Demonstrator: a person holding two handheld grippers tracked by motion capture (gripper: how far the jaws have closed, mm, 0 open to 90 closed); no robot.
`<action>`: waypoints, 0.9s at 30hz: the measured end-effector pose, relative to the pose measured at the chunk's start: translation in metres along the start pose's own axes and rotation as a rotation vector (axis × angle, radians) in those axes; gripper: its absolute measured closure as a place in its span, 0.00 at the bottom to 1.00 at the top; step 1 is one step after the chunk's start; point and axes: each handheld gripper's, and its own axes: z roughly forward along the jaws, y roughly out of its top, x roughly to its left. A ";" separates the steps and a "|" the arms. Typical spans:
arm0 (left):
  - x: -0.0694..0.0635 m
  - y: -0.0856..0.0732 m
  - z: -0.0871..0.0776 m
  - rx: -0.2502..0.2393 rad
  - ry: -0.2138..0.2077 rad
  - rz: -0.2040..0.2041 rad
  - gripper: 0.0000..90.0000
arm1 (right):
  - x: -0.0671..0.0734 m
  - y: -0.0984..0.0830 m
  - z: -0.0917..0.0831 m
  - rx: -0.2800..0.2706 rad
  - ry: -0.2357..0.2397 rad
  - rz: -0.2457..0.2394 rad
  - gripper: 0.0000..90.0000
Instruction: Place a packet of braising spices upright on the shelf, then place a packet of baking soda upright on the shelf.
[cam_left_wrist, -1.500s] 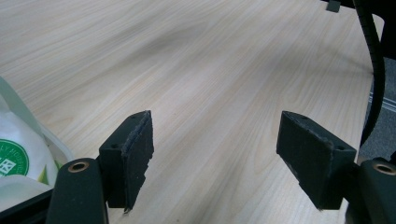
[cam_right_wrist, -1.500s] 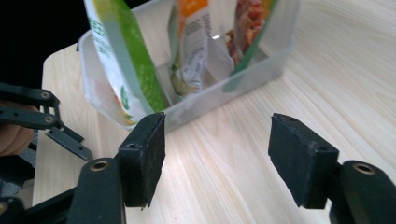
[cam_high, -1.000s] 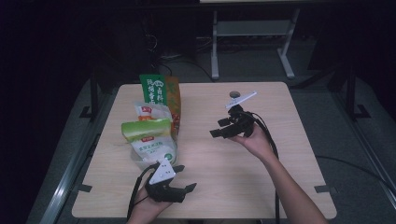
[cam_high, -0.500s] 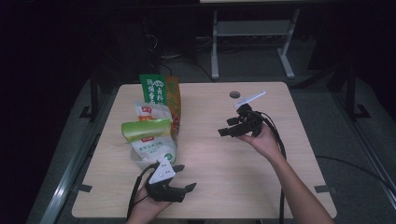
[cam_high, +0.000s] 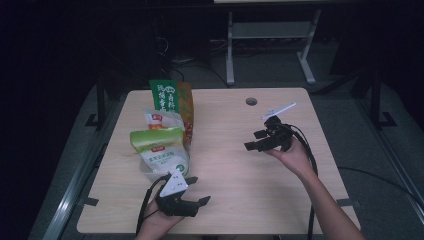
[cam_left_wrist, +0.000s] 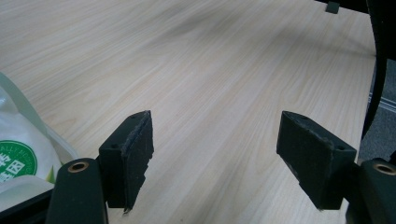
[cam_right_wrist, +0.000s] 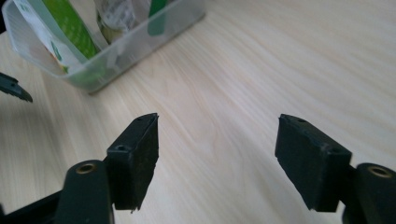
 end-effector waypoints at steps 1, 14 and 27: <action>0.000 0.000 0.000 -0.003 -0.001 -0.003 0.30 | -0.001 -0.002 -0.001 -0.003 0.000 0.002 0.32; -0.002 0.001 0.003 -0.001 -0.006 0.001 0.30 | 0.001 -0.028 -0.012 -0.007 -0.039 0.001 0.31; -0.003 0.001 0.006 0.004 -0.018 0.005 0.30 | -0.003 -0.052 -0.024 -0.018 -0.059 0.039 0.30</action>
